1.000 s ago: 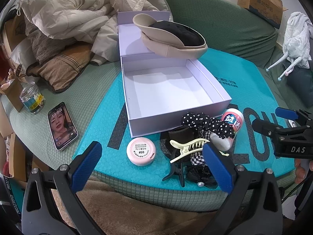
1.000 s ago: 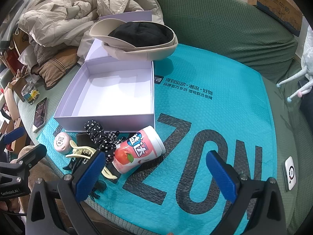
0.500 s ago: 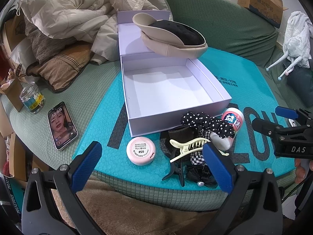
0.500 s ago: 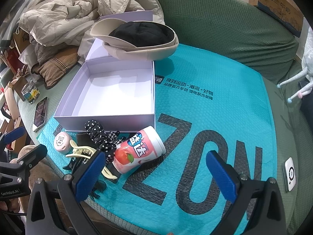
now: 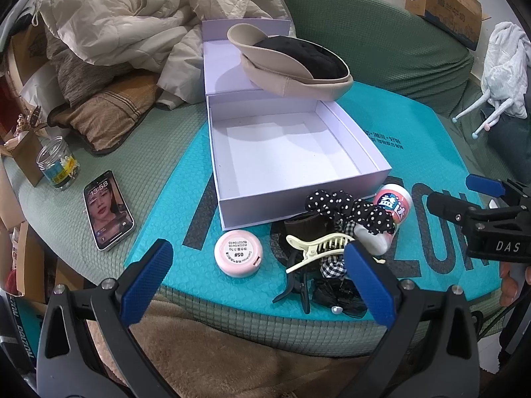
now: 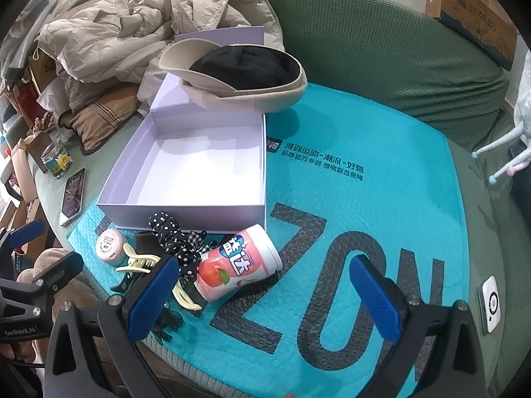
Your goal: Organize objects
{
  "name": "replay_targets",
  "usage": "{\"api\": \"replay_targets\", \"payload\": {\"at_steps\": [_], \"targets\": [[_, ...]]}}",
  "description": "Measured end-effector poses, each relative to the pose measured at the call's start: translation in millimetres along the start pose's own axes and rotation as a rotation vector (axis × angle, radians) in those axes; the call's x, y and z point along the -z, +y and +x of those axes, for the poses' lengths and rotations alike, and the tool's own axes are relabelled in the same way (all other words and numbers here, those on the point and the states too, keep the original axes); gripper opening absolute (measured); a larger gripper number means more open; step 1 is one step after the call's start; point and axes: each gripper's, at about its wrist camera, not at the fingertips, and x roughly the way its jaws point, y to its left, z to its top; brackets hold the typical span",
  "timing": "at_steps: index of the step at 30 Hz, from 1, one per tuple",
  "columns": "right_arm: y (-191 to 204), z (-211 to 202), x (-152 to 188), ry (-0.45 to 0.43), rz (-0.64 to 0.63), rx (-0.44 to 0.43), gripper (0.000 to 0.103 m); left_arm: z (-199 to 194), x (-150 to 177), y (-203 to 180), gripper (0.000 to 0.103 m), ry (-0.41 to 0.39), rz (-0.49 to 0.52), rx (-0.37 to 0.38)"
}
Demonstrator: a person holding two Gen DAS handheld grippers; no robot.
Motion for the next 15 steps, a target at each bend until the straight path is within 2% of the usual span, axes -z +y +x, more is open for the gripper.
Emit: {"api": "replay_targets", "payload": {"at_steps": [15], "targets": [[8, 5, 15, -0.005, -0.063, -0.052, 0.103, 1, 13, 4, 0.103, 0.027, -0.07, -0.039]]}}
